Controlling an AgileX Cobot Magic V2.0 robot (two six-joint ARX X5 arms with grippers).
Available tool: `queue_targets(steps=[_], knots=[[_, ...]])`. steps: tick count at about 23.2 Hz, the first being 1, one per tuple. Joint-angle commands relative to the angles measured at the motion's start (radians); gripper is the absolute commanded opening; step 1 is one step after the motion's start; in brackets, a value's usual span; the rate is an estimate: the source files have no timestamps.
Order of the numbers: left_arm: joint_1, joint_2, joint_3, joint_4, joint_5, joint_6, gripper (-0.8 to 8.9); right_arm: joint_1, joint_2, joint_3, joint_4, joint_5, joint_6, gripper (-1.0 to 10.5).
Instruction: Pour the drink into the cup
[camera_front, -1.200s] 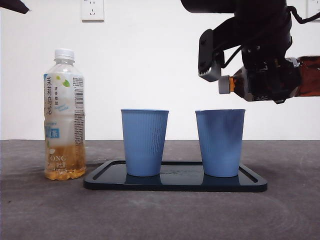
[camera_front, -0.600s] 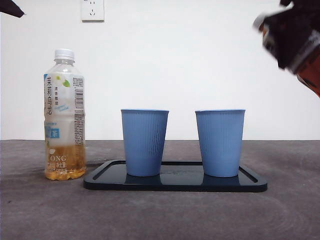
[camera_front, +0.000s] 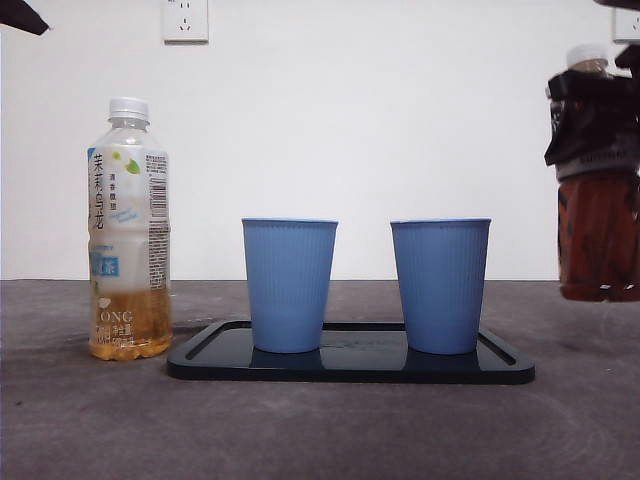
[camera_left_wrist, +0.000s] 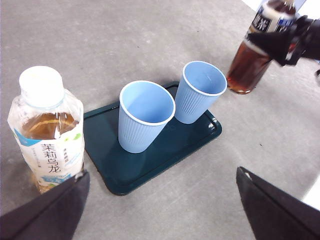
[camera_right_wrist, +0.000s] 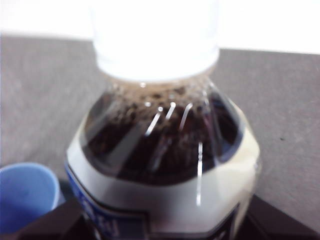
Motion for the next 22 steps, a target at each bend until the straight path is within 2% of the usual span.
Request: queue_targets(steps=[1,11,22], knots=[[-0.003,0.006,0.007,0.014,-0.001,0.005,4.64,0.002,0.018,-0.021,0.161,0.002,0.04,2.1],[-0.003,0.006,0.007,0.012,-0.001,0.005,4.64,0.004,0.166,-0.053,0.348,-0.007,0.04,2.1],[-0.004,0.006,0.007,0.012,-0.001,0.007,4.65,0.004,0.232,-0.053,0.4,-0.049,0.032,2.1]])
